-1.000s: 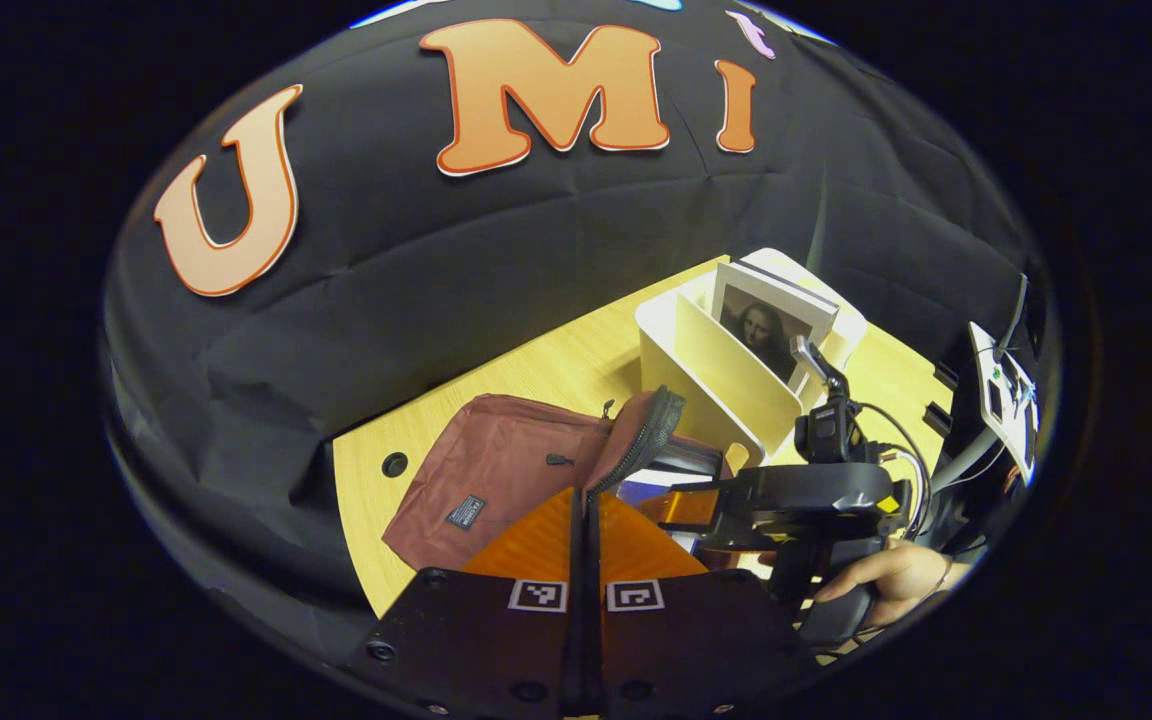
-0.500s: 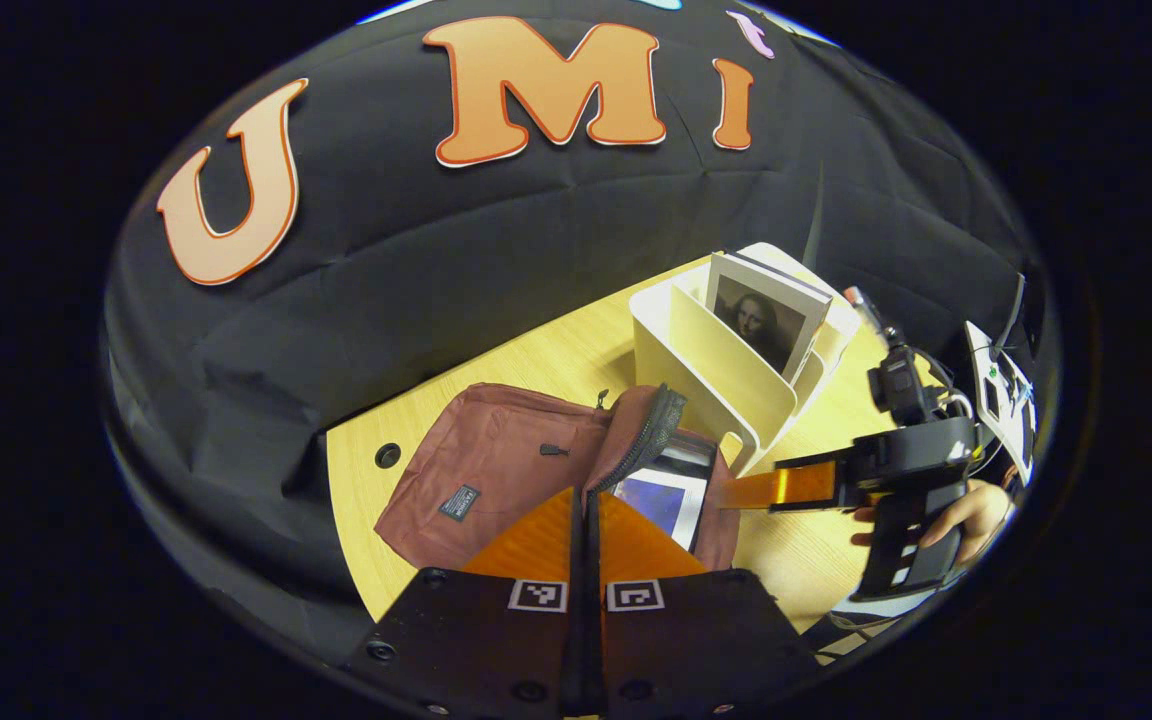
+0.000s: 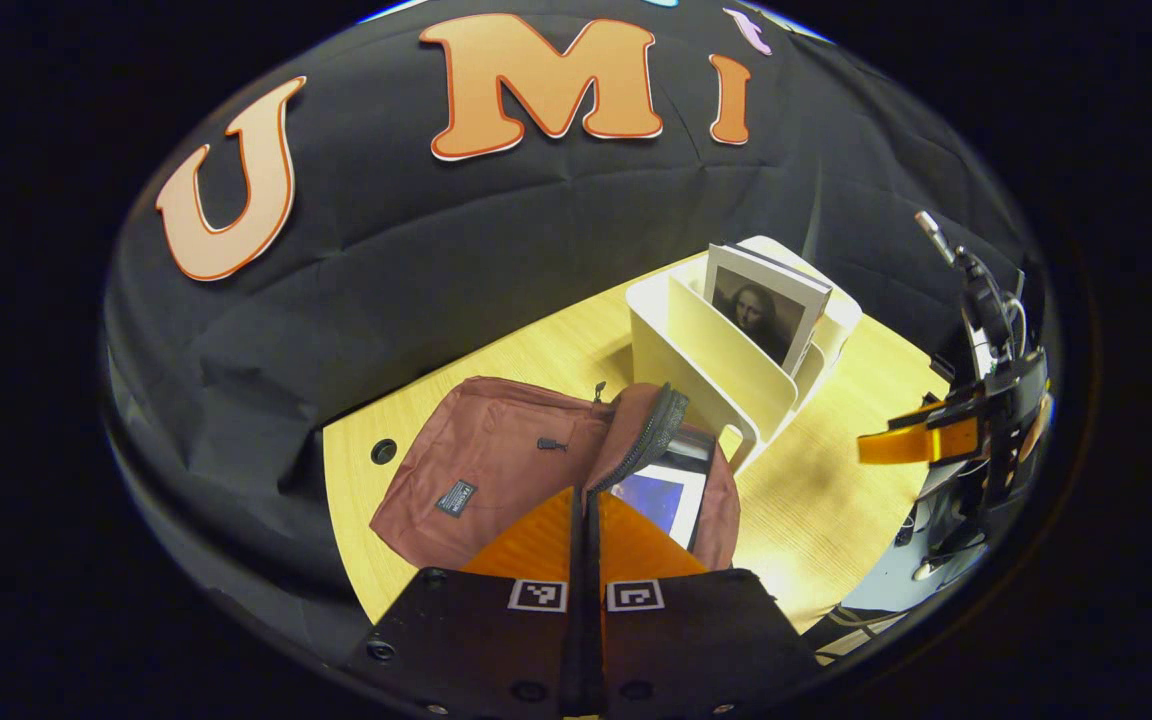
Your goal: Open the schoolbag, grab two books from the bookshelf and put them into the schoolbag.
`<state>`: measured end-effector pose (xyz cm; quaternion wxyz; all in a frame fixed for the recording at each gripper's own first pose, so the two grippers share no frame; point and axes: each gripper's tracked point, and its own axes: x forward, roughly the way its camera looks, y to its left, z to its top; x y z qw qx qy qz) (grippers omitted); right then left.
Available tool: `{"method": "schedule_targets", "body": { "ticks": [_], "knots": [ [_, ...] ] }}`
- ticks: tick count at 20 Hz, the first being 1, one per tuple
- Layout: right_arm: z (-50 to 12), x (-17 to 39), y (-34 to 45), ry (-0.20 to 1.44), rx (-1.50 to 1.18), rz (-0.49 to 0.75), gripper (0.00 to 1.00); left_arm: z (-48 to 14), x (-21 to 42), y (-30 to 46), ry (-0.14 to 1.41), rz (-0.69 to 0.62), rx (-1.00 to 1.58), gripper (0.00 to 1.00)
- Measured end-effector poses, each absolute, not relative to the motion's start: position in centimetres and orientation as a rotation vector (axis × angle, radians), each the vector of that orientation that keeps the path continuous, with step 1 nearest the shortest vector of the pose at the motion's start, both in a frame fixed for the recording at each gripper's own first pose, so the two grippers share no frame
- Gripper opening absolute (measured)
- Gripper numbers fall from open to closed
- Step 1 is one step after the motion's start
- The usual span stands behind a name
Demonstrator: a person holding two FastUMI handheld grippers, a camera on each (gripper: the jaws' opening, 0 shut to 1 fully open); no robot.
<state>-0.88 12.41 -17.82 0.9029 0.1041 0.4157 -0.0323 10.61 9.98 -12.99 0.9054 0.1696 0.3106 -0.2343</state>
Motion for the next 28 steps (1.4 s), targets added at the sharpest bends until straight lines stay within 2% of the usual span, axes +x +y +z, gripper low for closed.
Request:
{"method": "schedule_targets", "body": {
  "ticks": [5,13,16,22,28],
  "knots": [
    [-10.8,0.8,10.2,0.85,0.074,-0.024,0.98,-13.6,10.5,9.6,0.647,-0.482,0.361,0.01],
    [-2.2,9.5,10.8,0.858,-0.124,0.019,0.98,-13.2,11.3,10.2,0.645,-0.45,0.375,0.01],
    [-2.7,13.7,10.9,0.914,-0.181,0.007,0.98,-13.3,11.3,10.5,0.658,-0.442,0.369,0.0],
    [-7.8,19.3,9.9,1.061,-0.256,-0.029,0.99,-13.1,11.7,11.8,0.685,-0.409,0.353,0.0],
    [-11.2,21.2,9.7,1.15,-0.265,-0.048,0.99,-12.9,11.8,12.0,0.69,-0.394,0.366,0.01]
  ]
}}
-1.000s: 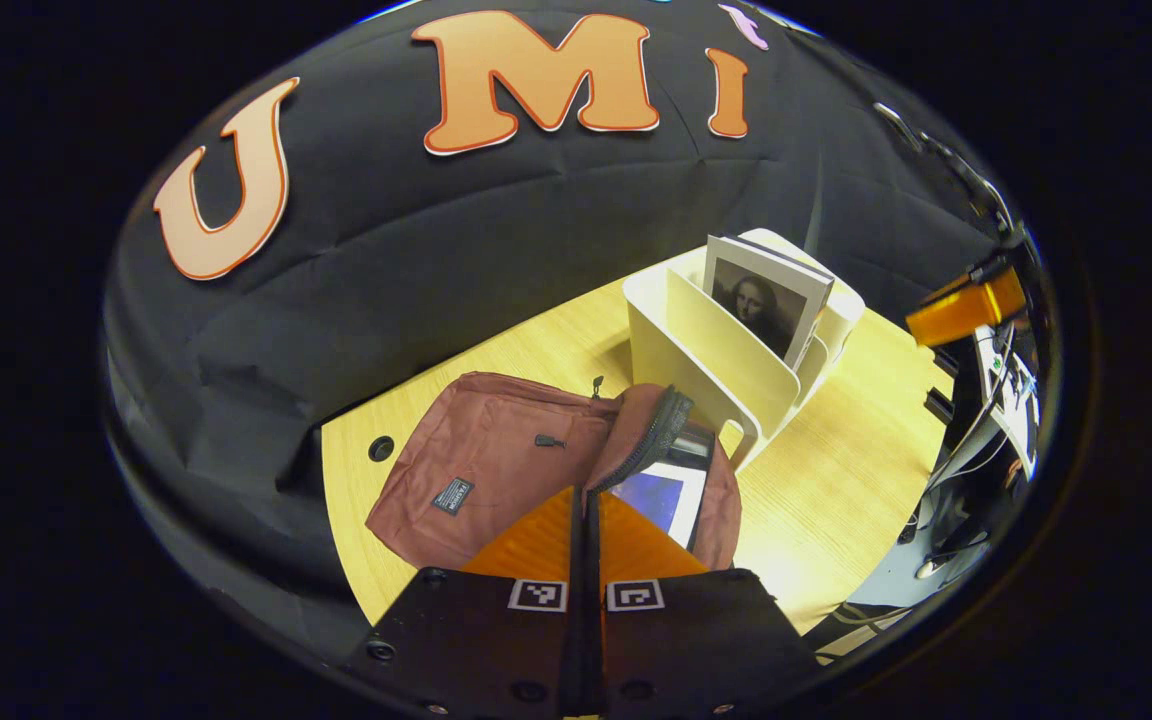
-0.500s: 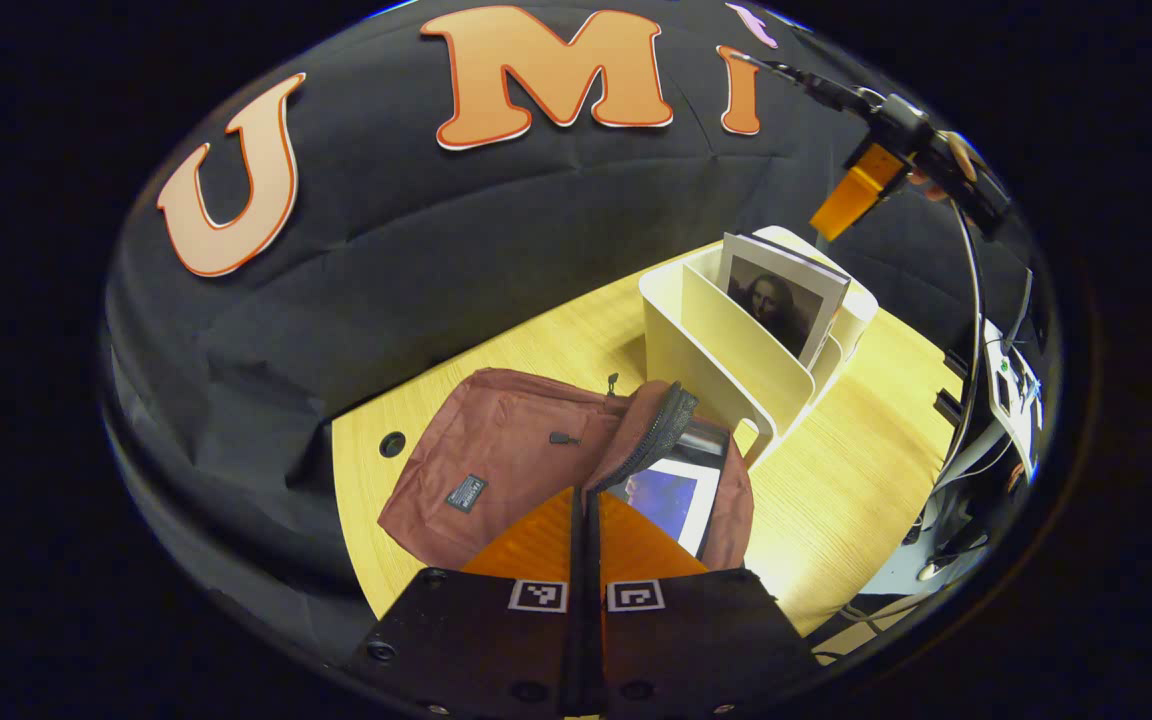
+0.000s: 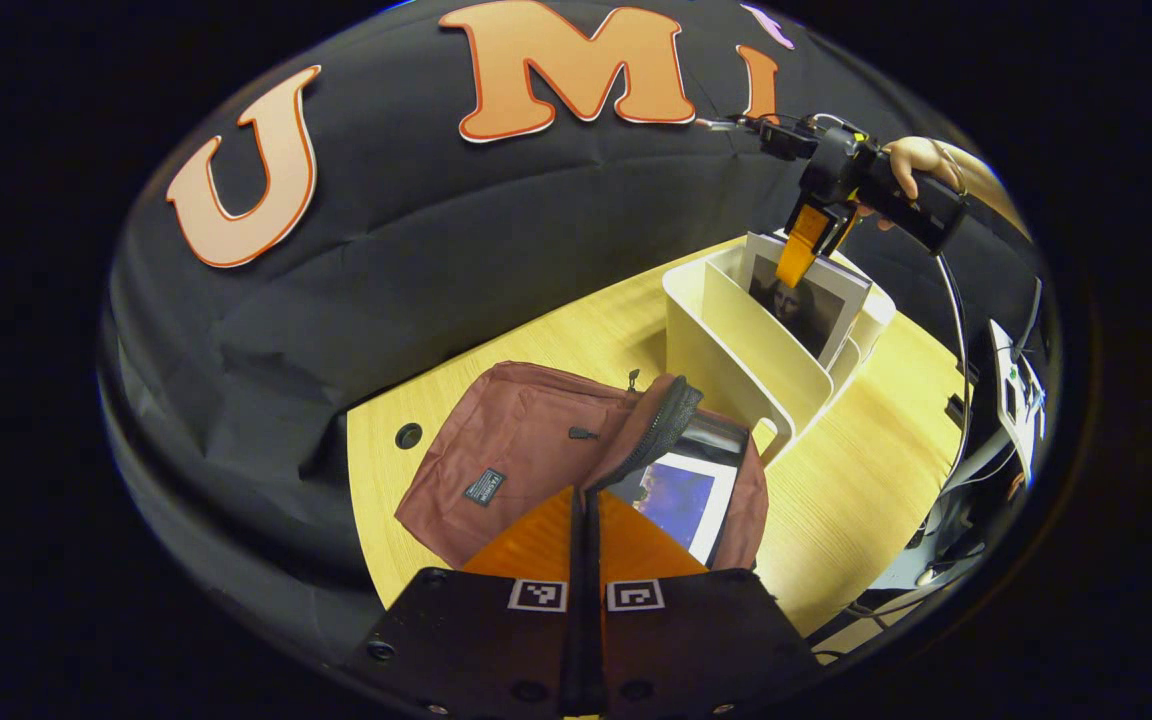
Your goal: Open the schoolbag, grab two books from the bookshelf and put them into the schoolbag.
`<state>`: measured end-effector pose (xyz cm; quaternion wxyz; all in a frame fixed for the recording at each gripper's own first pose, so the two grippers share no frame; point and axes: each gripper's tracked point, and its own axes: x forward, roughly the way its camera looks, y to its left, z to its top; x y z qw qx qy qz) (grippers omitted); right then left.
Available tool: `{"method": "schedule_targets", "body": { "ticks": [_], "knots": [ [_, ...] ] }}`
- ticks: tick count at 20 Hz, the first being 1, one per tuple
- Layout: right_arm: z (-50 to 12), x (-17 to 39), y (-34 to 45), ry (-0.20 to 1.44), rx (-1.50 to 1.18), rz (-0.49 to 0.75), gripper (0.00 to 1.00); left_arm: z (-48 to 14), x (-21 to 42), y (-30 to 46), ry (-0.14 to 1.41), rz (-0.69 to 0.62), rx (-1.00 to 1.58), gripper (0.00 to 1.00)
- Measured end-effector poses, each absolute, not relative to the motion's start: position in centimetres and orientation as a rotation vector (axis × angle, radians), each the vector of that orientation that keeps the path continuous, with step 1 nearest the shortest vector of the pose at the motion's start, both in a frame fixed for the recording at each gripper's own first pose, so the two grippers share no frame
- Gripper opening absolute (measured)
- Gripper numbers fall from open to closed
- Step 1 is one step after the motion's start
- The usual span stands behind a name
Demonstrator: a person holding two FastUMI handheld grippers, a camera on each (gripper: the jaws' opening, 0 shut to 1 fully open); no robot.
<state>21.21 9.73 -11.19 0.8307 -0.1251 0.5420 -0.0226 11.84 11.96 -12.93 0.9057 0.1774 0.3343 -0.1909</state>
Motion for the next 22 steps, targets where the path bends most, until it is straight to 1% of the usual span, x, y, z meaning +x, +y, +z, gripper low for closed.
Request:
{"method": "schedule_targets", "body": {
  "ticks": [1,2,3,4,5,6,7,8,9,14,16,22],
  "knots": [
    [-11.7,21.3,10.0,1.159,-0.257,-0.043,0.99,-13.0,11.9,11.9,0.692,-0.394,0.368,0.01],
    [-12.1,21.3,10.1,1.168,-0.248,-0.041,0.91,-13.0,11.8,11.9,0.693,-0.395,0.368,0.0],
    [-12.4,21.3,10.1,1.177,-0.24,-0.042,0.87,-13.0,11.8,11.9,0.695,-0.394,0.368,0.01],
    [-12.7,21.2,10.1,1.187,-0.232,-0.048,0.76,-13.1,11.8,12.0,0.698,-0.391,0.367,0.01],
    [-13.3,21.1,10.1,1.196,-0.222,-0.049,0.7,-13.1,11.9,12.0,0.699,-0.388,0.364,0.01],
    [-13.6,20.9,10.0,1.21,-0.206,-0.053,0.58,-13.2,11.8,12.1,0.702,-0.387,0.36,0.01],
    [-13.7,20.9,10.6,1.209,-0.175,-0.053,0.49,-13.2,11.7,12.0,0.704,-0.389,0.358,0.0],
    [-13.5,21.1,10.4,1.198,-0.177,-0.056,0.31,-13.2,11.7,12.1,0.705,-0.39,0.357,0.0],
    [-13.6,21.1,10.0,1.193,-0.194,-0.06,0.39,-13.3,11.7,12.1,0.706,-0.392,0.355,0.0],
    [-11.7,20.2,10.7,1.167,-0.168,-0.059,0.36,-13.5,11.6,12.0,0.708,-0.396,0.361,0.0],
    [-10.0,19.8,11.1,1.147,-0.16,-0.045,0.36,-13.4,11.5,12.0,0.708,-0.4,0.363,0.01],
    [-3.3,18.1,11.1,1.038,-0.186,-0.059,0.36,-13.3,11.3,11.8,0.698,-0.414,0.366,0.01]
  ]
}}
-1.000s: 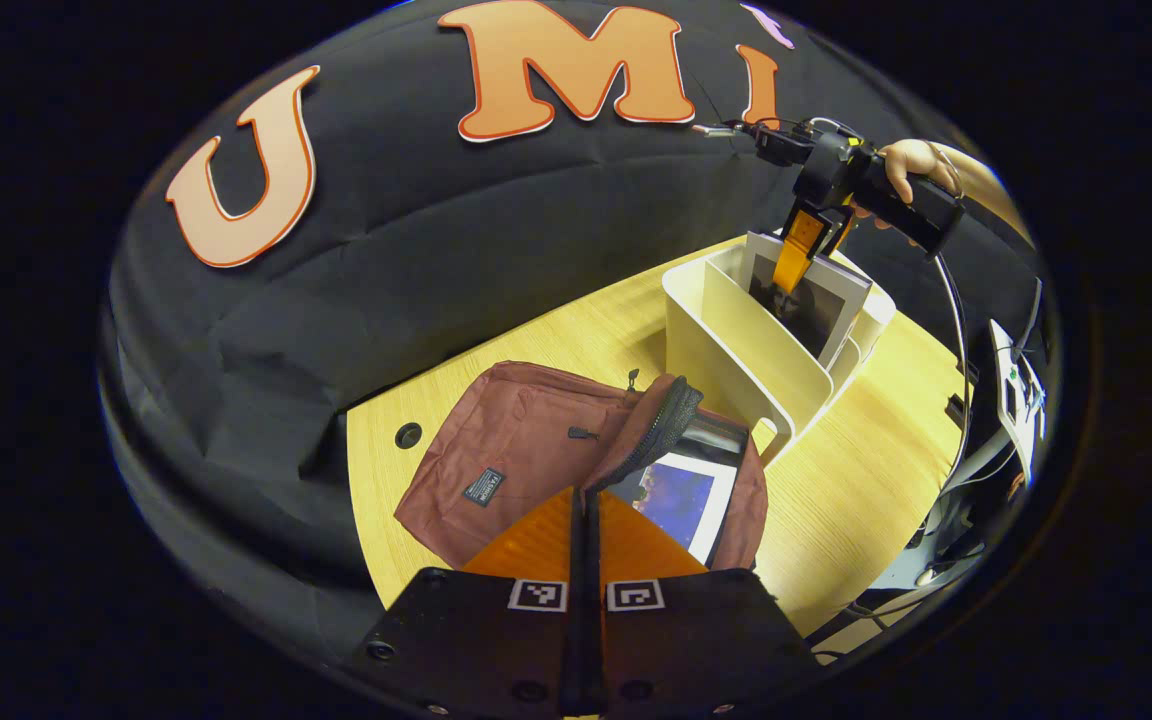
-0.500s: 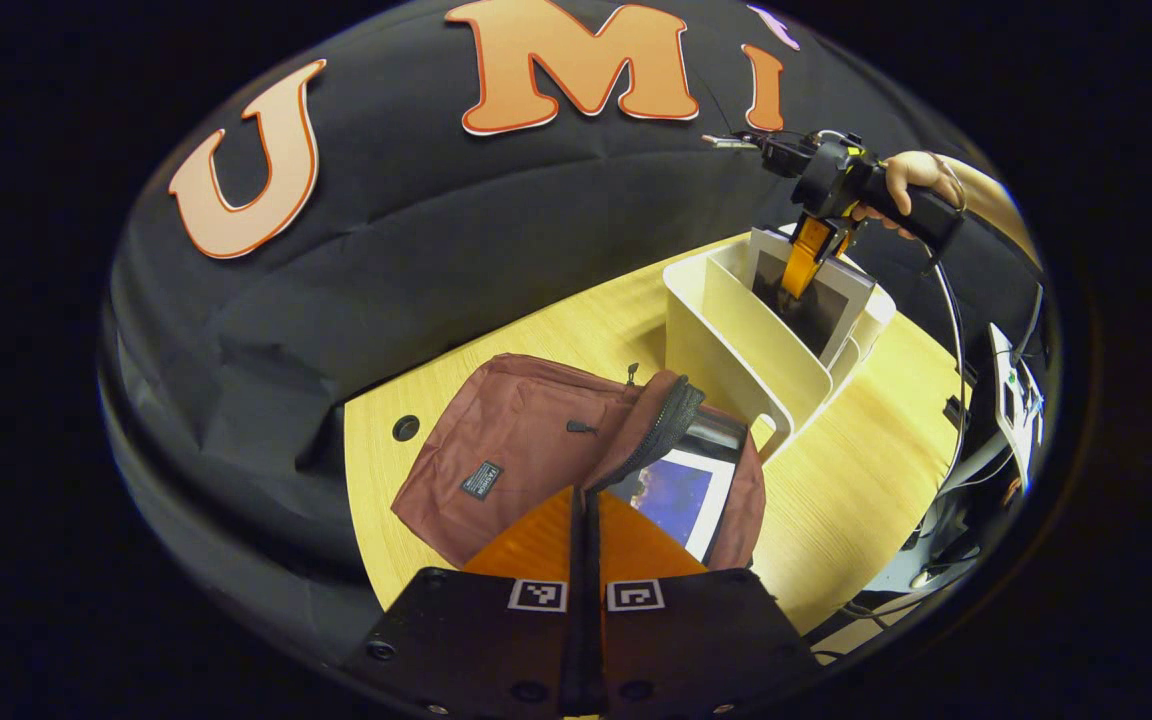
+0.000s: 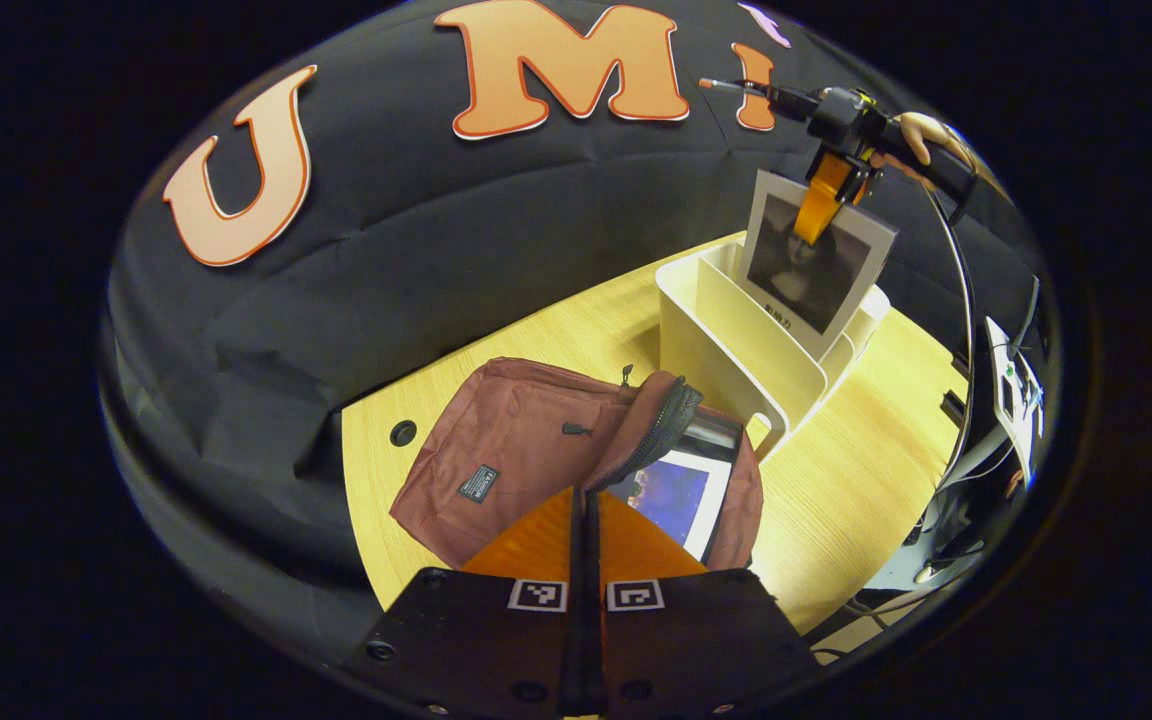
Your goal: Open the schoolbag, grab two books from the bookshelf and put them into the schoolbag.
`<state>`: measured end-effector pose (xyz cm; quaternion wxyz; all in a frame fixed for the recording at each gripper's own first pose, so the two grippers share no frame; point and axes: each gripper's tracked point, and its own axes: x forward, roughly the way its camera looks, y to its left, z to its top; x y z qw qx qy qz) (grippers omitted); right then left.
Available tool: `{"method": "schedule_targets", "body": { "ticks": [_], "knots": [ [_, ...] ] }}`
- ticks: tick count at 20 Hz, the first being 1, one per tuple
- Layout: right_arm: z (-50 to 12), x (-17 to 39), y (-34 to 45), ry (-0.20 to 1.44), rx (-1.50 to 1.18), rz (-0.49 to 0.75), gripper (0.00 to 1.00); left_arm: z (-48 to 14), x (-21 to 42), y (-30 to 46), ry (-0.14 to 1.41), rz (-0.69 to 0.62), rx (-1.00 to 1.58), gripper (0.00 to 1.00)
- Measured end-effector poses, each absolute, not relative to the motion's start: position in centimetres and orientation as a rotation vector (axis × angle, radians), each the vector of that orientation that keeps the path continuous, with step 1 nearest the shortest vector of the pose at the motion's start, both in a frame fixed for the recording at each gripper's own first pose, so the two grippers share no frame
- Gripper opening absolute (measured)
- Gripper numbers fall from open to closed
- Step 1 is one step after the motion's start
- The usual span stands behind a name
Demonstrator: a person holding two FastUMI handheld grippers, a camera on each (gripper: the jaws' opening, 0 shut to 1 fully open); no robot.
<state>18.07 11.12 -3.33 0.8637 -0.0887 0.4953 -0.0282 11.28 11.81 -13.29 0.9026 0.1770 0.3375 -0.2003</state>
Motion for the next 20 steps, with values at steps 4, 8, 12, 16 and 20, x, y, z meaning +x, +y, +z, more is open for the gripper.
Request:
{"method": "schedule_targets", "body": {
  "ticks": [4,8,12,16,20],
  "knots": [
    [1.4,15.6,11.4,0.948,-0.184,-0.062,0.35,-13.7,11.3,11.9,0.685,-0.427,0.36,0.01],
    [4.7,11.5,11.6,0.874,-0.133,-0.057,0.35,-13.9,11.5,12.3,0.684,-0.433,0.36,0.0],
    [5.6,6.8,12.1,0.789,-0.007,-0.016,0.35,-14.0,11.5,12.1,0.679,-0.441,0.362,0.01],
    [2.2,2.5,13.1,0.758,0.231,0.05,0.35,-14.1,11.6,11.9,0.682,-0.457,0.386,0.01],
    [-3.9,0.1,14.7,0.753,0.496,0.126,0.34,-14.0,12.0,12.2,0.683,-0.453,0.408,0.01]
  ]
}}
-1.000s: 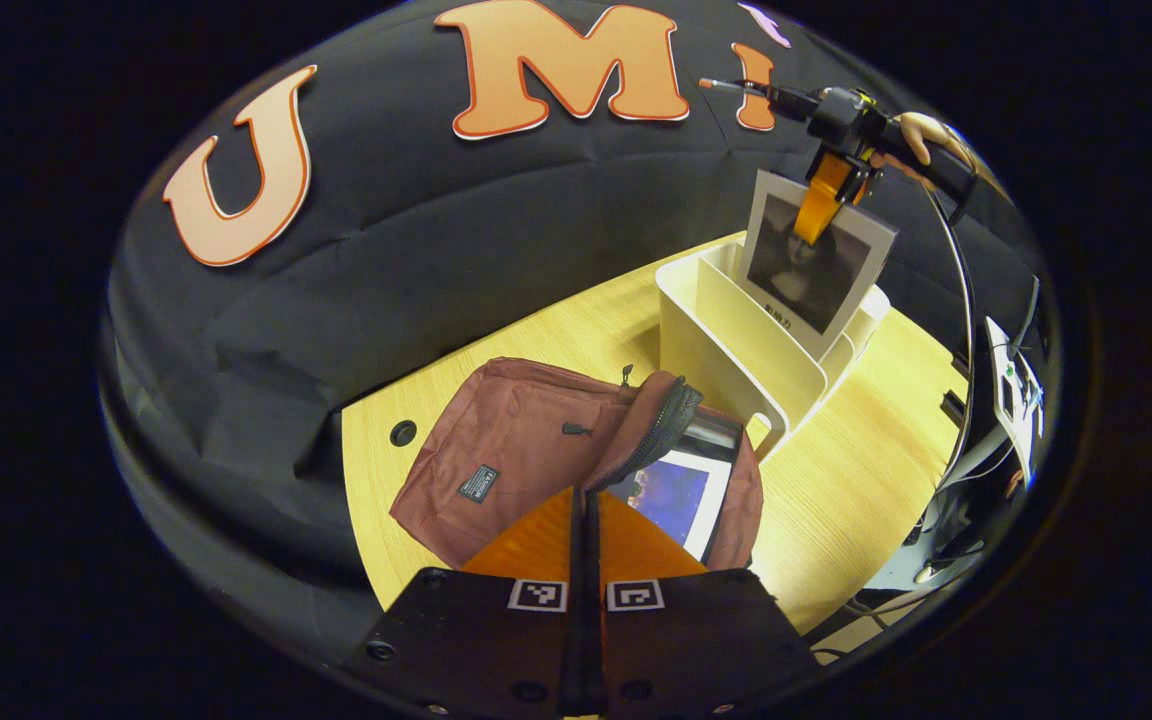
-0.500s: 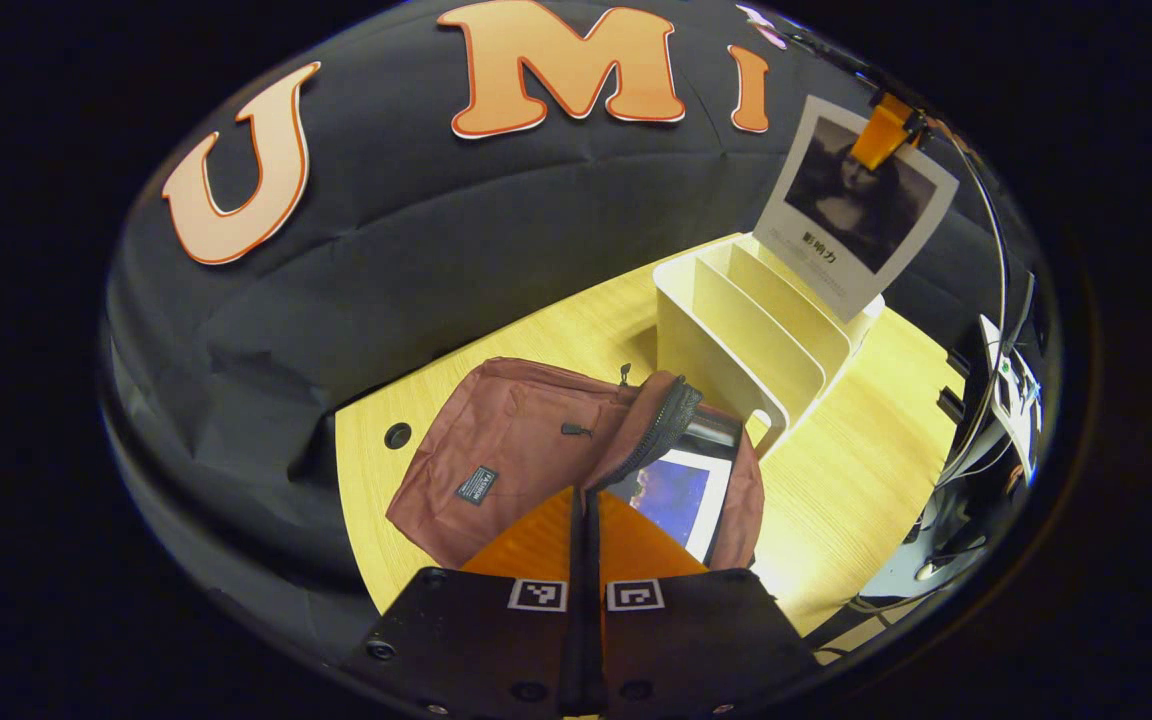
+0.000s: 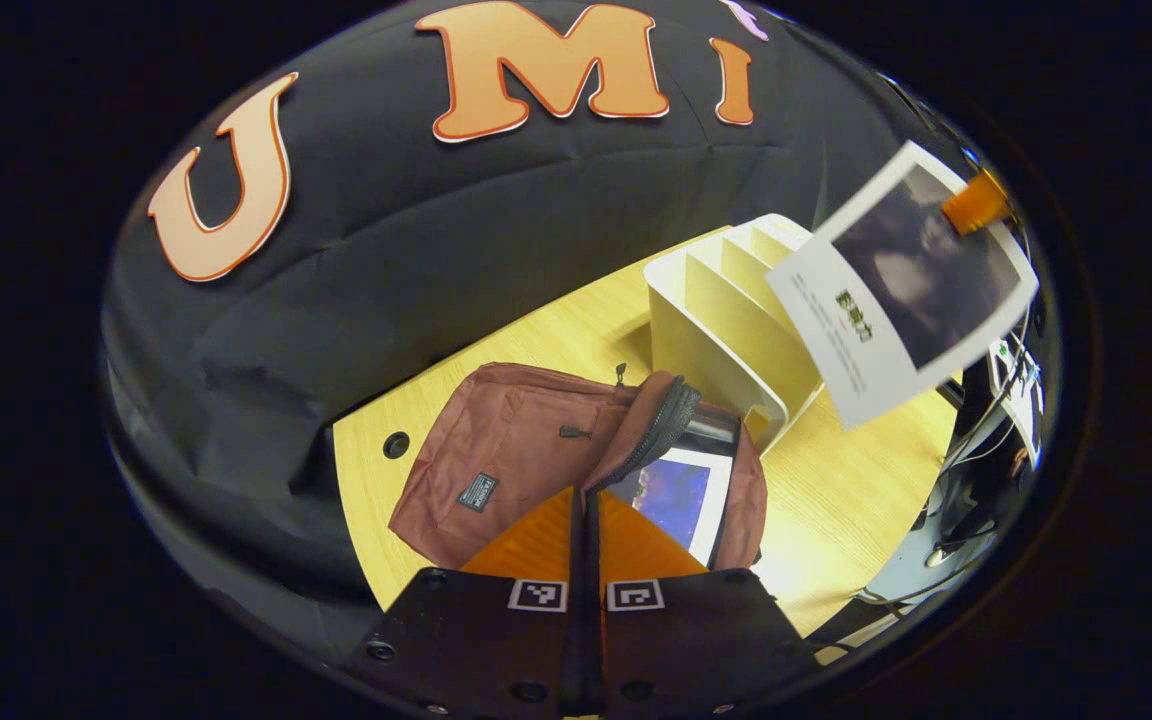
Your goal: Open the schoolbag, grab two books from the bookshelf and put them into the schoolbag.
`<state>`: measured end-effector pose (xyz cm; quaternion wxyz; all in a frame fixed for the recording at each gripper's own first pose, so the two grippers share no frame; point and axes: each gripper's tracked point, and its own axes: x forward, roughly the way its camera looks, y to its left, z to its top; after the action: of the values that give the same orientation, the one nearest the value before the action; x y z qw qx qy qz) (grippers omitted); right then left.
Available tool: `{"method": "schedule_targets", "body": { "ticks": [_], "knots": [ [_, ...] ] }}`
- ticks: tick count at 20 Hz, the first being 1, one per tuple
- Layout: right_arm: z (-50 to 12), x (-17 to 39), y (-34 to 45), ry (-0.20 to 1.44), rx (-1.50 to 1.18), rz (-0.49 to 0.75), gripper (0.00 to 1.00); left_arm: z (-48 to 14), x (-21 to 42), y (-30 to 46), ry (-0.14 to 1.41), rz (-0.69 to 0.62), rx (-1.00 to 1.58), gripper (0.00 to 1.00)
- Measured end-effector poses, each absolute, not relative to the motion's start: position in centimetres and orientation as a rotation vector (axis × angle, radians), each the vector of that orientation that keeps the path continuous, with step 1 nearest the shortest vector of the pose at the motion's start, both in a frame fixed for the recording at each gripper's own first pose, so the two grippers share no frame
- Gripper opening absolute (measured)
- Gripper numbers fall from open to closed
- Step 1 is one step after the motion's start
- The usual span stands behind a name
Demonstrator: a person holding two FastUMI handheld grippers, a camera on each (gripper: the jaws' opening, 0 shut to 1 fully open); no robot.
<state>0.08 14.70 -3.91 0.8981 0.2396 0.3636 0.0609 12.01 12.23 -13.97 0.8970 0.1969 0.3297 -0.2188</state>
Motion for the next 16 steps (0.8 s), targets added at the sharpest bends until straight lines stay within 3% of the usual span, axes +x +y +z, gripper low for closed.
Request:
{"method": "schedule_targets", "body": {
  "ticks": [5,16],
  "knots": [
    [-10.2,-0.3,16.9,0.717,0.83,0.204,0.34,-13.7,12.2,11.7,0.689,-0.461,0.428,0.0],
    [-20.4,4.6,25.1,0.72,1.006,0.268,0.34,-12.8,11.6,10.4,0.684,-0.455,0.448,0.0]
  ]
}}
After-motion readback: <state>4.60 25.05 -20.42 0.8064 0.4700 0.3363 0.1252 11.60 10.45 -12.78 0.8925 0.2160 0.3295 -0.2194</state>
